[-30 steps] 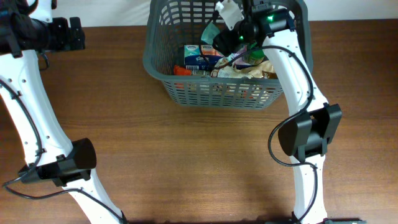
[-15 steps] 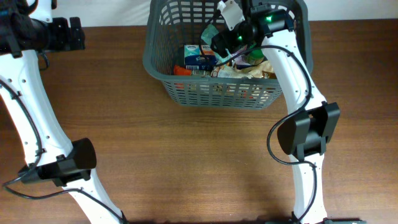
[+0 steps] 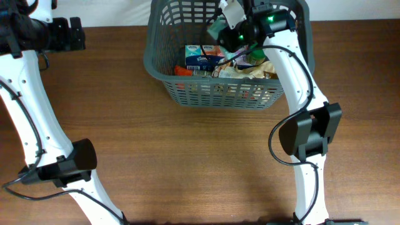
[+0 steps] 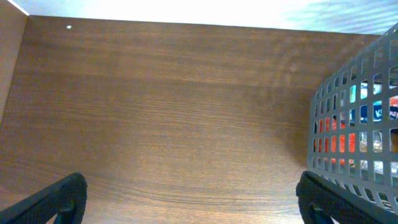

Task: Pack container
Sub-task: 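Push the wipes packet down into the basket with the right gripper, then open the right gripper and lift it out of the basket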

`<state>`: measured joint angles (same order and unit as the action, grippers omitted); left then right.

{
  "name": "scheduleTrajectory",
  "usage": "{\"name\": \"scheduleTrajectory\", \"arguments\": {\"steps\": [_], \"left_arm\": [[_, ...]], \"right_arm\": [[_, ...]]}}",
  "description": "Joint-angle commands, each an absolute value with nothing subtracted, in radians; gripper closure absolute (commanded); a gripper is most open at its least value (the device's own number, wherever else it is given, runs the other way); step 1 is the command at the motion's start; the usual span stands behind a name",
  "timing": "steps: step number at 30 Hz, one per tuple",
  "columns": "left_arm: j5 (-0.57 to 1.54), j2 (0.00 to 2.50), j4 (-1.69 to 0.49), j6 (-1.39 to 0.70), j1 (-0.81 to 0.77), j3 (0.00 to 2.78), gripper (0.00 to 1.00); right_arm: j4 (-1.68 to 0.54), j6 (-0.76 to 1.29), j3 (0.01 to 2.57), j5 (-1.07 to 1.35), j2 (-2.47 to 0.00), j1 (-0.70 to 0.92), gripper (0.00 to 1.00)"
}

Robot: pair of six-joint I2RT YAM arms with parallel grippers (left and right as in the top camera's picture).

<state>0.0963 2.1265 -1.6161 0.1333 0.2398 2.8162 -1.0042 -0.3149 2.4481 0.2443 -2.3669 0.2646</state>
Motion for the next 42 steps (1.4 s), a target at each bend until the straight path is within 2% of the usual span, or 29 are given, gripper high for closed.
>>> {"name": "scheduleTrajectory", "arguments": {"steps": [1, 2, 3, 5, 7, 8, 9, 10, 14, 15, 16, 17, 20, 23, 24, 26, 42], "left_arm": [[0.096, 2.136, -1.617, 0.124, 0.245, 2.815, 0.01], [0.096, 2.136, -1.617, 0.124, 0.245, 2.815, 0.01], [0.096, 2.136, -1.617, 0.125, 0.245, 2.815, 0.01], [0.096, 2.136, -1.617, 0.124, 0.245, 2.815, 0.01], [0.096, 2.136, -1.617, 0.125, 0.245, 2.815, 0.01], [0.096, 2.136, -1.617, 0.125, 0.245, 2.815, 0.01], [0.096, 2.136, -1.617, 0.124, 0.245, 2.815, 0.01], [0.096, 2.136, -1.617, 0.125, 0.245, 2.815, 0.01], [0.096, 2.136, -1.617, 0.124, 0.245, 2.815, 0.01], [0.096, 2.136, -1.617, 0.124, 0.245, 2.815, 0.01], [0.096, 2.136, -1.617, 0.124, 0.245, 2.815, 0.01], [0.096, 2.136, -1.617, 0.124, 0.245, 2.815, 0.01], [0.096, 2.136, -1.617, 0.124, 0.245, 2.815, 0.01], [0.096, 2.136, -1.617, 0.124, 0.245, 2.815, 0.01], [0.096, 2.136, -1.617, 0.124, 0.245, 2.815, 0.01], [0.096, 2.136, -1.617, 0.124, 0.245, 2.815, 0.01], [0.096, 2.136, -1.617, 0.124, 0.245, 2.815, 0.01]], "right_arm": [[-0.996, -0.313, 2.453, 0.252, -2.374, 0.268, 0.01], [-0.995, -0.313, 2.453, 0.254, -2.374, 0.268, 0.59], [-0.994, -0.312, 2.453, 0.254, -2.374, 0.268, 0.96], [-0.994, -0.312, 2.453, 0.258, -2.374, 0.268, 0.96], [-0.993, -0.312, 2.453, 0.258, -2.374, 0.269, 0.96], [-0.994, -0.312, 2.453, 0.258, -2.374, 0.269, 0.67], [-0.994, -0.312, 2.453, 0.258, -2.374, 0.269, 0.15], [-0.994, -0.312, 2.453, 0.258, -2.374, 0.269, 0.01], [-0.994, -0.312, 2.453, 0.259, -2.374, 0.269, 0.01], [-0.994, -0.313, 2.453, 0.258, -2.374, 0.269, 0.12], [-0.994, -0.312, 2.453, 0.258, -2.374, 0.269, 0.42], [-0.995, -0.312, 2.453, 0.259, -2.374, 0.269, 0.96], [-0.999, -0.312, 2.453, 0.284, -2.374, 0.269, 0.96], [-1.001, -0.312, 2.454, 0.308, -2.374, 0.269, 0.96], [-1.002, -0.312, 2.454, 0.311, -2.373, 0.269, 0.75], [-1.005, -0.312, 2.454, 0.311, -2.370, 0.269, 0.01], [-1.032, -0.313, 2.454, 0.212, -2.148, 0.268, 0.01]]}}
